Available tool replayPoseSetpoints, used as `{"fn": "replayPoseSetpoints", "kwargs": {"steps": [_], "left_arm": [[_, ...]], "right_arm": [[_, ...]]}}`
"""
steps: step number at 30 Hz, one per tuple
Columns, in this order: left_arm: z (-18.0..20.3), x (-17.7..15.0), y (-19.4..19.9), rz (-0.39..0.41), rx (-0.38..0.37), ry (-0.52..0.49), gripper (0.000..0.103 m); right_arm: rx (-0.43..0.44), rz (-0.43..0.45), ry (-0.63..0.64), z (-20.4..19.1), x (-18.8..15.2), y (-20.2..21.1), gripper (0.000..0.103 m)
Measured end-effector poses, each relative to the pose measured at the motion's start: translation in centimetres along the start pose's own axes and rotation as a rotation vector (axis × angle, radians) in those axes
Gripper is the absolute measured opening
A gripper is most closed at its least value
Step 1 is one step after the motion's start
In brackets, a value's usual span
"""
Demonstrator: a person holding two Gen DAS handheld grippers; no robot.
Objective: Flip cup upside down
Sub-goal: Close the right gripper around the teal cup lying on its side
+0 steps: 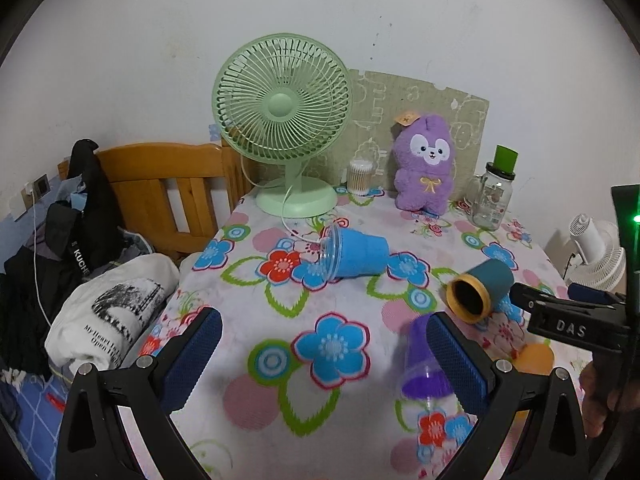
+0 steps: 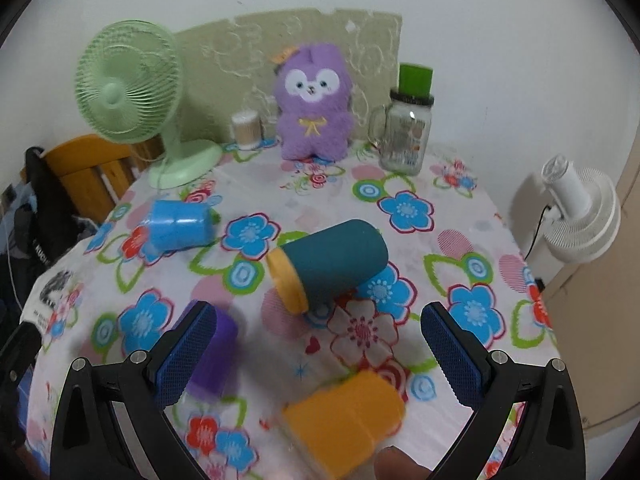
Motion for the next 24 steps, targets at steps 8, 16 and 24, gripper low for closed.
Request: {"fn": "replayPoseSetpoints", "kwargs": {"steps": [8, 16, 24], "left_arm": [[0.7, 2.0, -3.3, -0.007, -0.006, 0.004, 0.103], [-0.1, 1.6, -4.6, -0.024, -0.001, 0.011, 0.103], [-0.5, 1.6, -3.8, -0.009, -0.009, 0.024, 0.103]], "right_arm": [[0.058, -0.198, -0.162, 0.7, 1.7, -7.6, 0.103], [0.069, -0.368, -0.220, 0.4, 1.0, -12.6, 0.103], [0.115, -0.379, -0.250, 0.1, 1.6, -14.2, 0.090]]}}
Point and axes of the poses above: each gripper's, at about its wrist camera, not at the fingertips, and y roughly against the way its jaws point, z to its right, x to its top, the point moved 8 cm from there along -y, roughly the way its jaws point, and after that the axes turned 6 degrees about y, right-handed, at the moved point
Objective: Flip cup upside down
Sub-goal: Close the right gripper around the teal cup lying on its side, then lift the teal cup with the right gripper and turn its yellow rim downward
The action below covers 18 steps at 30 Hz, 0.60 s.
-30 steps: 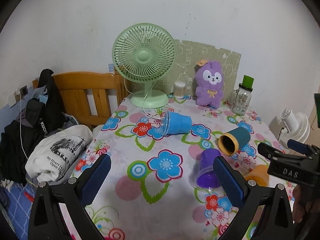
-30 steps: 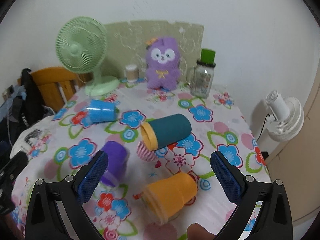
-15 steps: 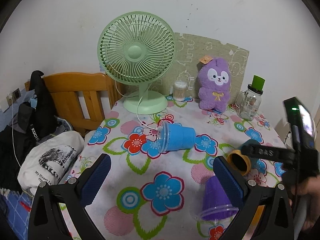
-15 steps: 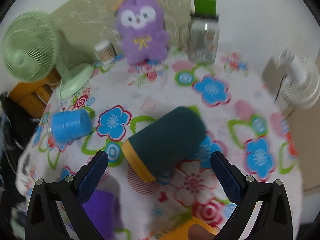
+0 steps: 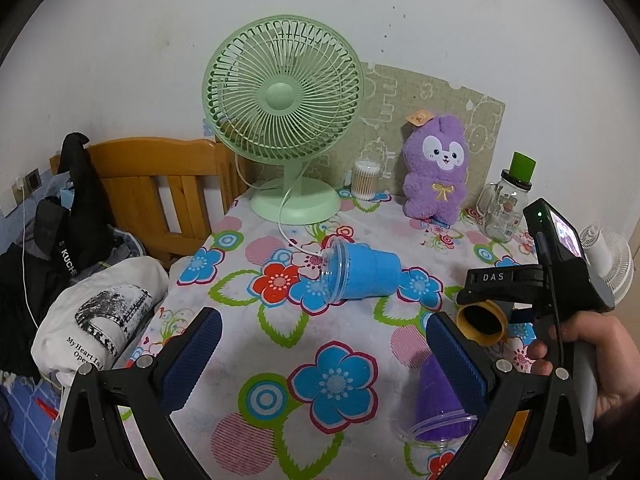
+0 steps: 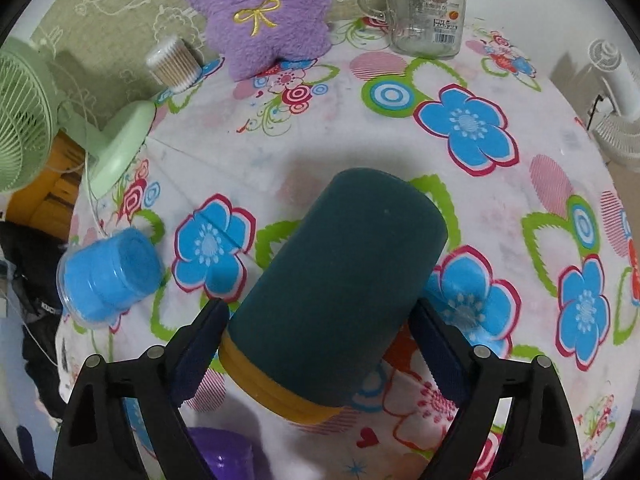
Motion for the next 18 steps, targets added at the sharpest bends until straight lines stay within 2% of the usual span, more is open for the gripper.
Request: {"fn": "replayPoseSetpoints", "kwargs": {"steps": [4, 8, 13, 18], "left_arm": [[-0.4, 0.1, 0.5, 0.005, -0.002, 0.010, 0.103], [-0.7, 0.3, 1.2, 0.016, 0.002, 0.016, 0.103], [-1.2, 0.4, 2.3, 0.029, 0.001, 0.033, 0.103], [-1.9, 0.1, 3.9, 0.042, 0.002, 0.043, 0.103]], "right_arm": [[0.030, 0.007, 0.025, -0.7, -0.3, 0.5, 0.084], [0.072, 0.026, 0.036, -1.4, -0.6, 1.7, 0.083], [0.107, 0.072, 0.077, -2.5, -1.2, 4.5, 0.082], [0.164, 0.105, 0.148, -4.3, -3.8, 8.2, 0.082]]}}
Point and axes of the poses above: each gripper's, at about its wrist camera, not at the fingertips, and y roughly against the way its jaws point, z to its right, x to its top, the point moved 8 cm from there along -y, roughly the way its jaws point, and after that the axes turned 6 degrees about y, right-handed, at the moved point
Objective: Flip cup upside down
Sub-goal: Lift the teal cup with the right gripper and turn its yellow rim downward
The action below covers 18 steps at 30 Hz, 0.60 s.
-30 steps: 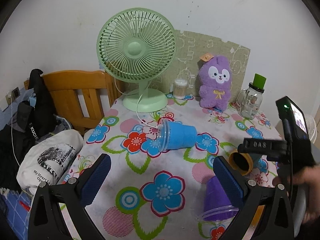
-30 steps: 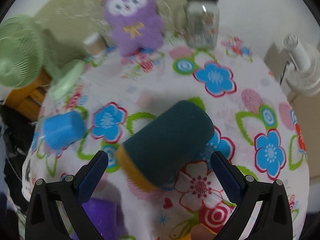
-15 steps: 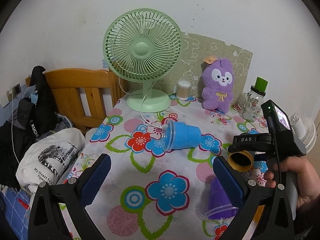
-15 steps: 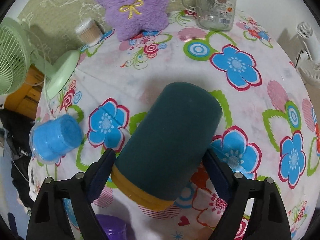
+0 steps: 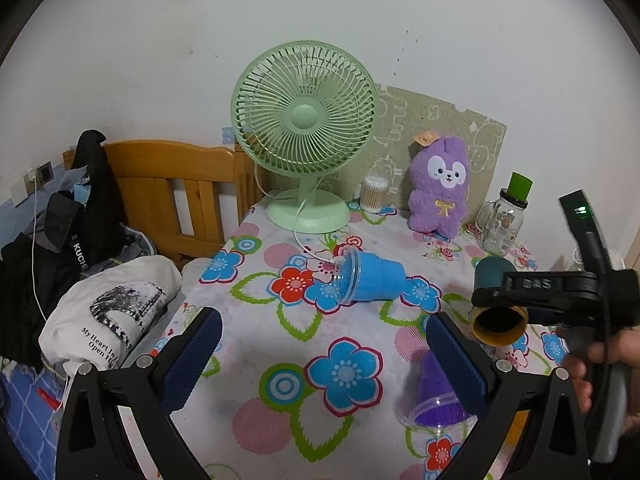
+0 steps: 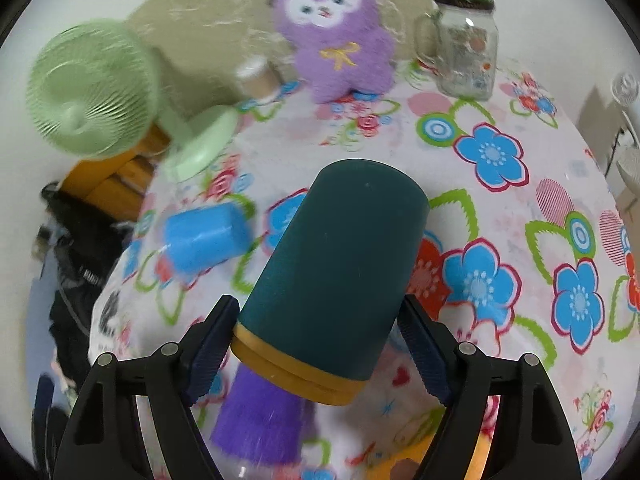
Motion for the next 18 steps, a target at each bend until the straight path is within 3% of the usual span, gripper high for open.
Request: {"fn": "replayPoseSetpoints", "kwargs": {"steps": [5, 10, 18], "left_arm": [[-1.6, -0.7, 2.4, 0.014, 0.013, 0.023, 0.103], [-3.3, -1.9, 4.8, 0.012, 0.021, 0.058, 0.103], [-2.9, -4.3, 6.2, -0.026, 0.006, 0.072, 0.103]], "right_arm": [[0.049, 0.016, 0.121, -3.9, -3.8, 3.9, 0.081], [0.033, 0.013, 0.227, -6.0, -8.7, 6.3, 0.077], [0.046, -0.071, 0.198, -4.9, -15.2, 4.8, 0.074]]}}
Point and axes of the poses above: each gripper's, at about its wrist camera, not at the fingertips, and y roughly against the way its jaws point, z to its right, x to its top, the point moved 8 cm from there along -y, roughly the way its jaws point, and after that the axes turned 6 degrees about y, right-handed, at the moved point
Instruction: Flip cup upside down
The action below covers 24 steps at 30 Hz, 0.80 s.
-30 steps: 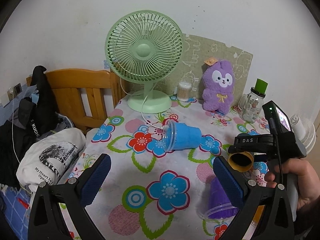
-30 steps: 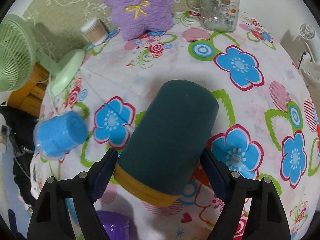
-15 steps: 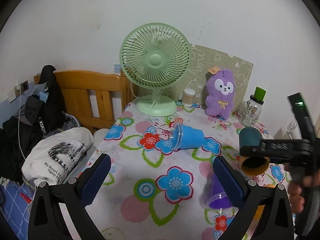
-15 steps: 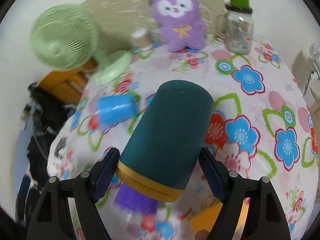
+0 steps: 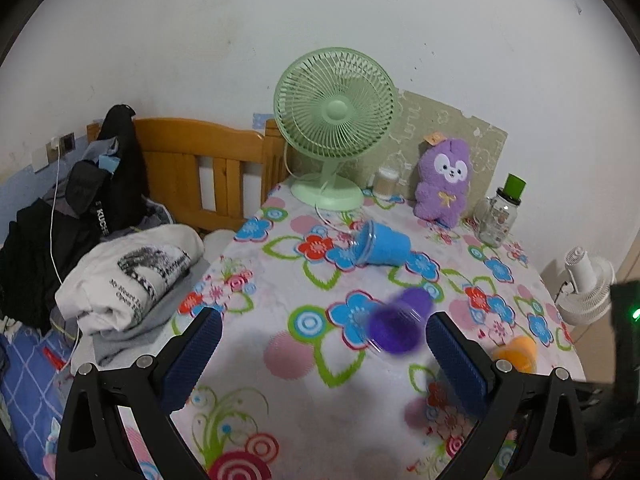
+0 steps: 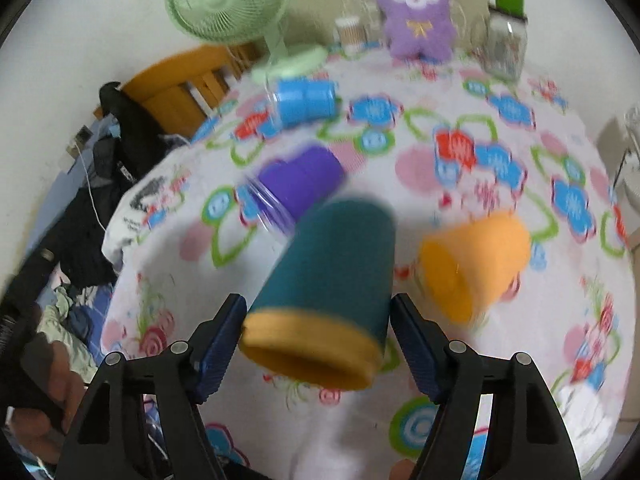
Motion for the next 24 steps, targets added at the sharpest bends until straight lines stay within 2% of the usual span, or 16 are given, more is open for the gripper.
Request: {"fn": "replayPoseSetpoints", "kwargs": {"steps": [6, 9, 11, 13, 20, 24], "left_arm": [[0.9, -1.1, 0.5, -0.013, -0.013, -0.015, 0.103], [1.6, -1.9, 0.1, -0.035, -0.022, -0.030, 0.103], [2.3, -2.6, -0.3, -0.063, -0.035, -0.040, 0.103], [3.0, -3.1, -0.7, -0.087, -0.049, -0.050, 0.103], [4.9, -3.4, -1.3, -0.122, -0.072, -0.085, 0.103], [6.1, -3.3, -1.3, -0.120, -0.080, -0.105, 0.103]], "right_arm": [[-0.006, -0.046, 0.008, 0.0, -3.7, -1.6, 0.074], [0.011, -0.074, 0.034, -0.7, -4.9, -2.0, 0.078], [0.020, -0.056, 0.045, -1.0, -5.0, -1.5, 0.091], [0.004, -0.035, 0.051, -0.8, -4.8, -0.8, 0.096], [-0.015, 0.036, 0.058, 0.8, -4.9, 2.5, 0.099], [-0.111, 0.102, 0.092, 2.2, -4.7, 4.8, 0.102]]}}
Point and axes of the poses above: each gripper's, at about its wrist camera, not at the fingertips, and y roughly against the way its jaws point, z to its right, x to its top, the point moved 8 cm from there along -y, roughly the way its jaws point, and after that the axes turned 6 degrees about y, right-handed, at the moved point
